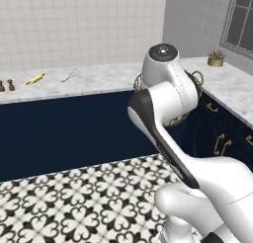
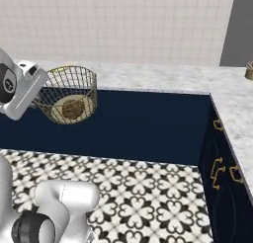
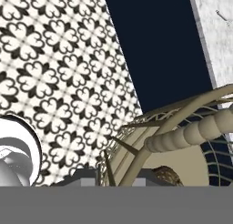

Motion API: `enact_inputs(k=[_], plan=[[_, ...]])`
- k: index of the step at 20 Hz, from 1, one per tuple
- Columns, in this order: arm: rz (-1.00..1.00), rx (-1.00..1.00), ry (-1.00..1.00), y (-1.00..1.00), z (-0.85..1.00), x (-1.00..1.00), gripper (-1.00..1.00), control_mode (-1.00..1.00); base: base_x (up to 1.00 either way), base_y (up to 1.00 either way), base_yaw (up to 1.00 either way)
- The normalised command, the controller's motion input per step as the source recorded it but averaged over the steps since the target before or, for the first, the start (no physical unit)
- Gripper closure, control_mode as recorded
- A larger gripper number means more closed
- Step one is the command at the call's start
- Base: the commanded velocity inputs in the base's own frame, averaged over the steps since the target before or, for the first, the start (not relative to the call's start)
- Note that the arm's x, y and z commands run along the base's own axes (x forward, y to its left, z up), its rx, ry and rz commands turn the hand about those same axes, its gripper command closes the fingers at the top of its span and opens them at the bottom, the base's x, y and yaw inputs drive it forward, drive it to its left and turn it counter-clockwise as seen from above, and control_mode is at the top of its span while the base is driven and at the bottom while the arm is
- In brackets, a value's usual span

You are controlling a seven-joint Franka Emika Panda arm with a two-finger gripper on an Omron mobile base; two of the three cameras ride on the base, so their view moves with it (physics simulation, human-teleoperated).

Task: Open the cabinet, pick up the bread from the cabinet and place it in the basket. Then move the basket to the dining counter.

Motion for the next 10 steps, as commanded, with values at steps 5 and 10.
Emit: enact_inputs(k=[5, 10], plan=[[0.00, 0.00, 0.00, 0.00, 0.00, 0.00, 1.00, 1.00, 1.00, 0.24, 0.00], [0.00, 0.00, 0.00, 0.00, 0.00, 0.00, 1.00, 1.00, 1.00, 0.21, 0.00]])
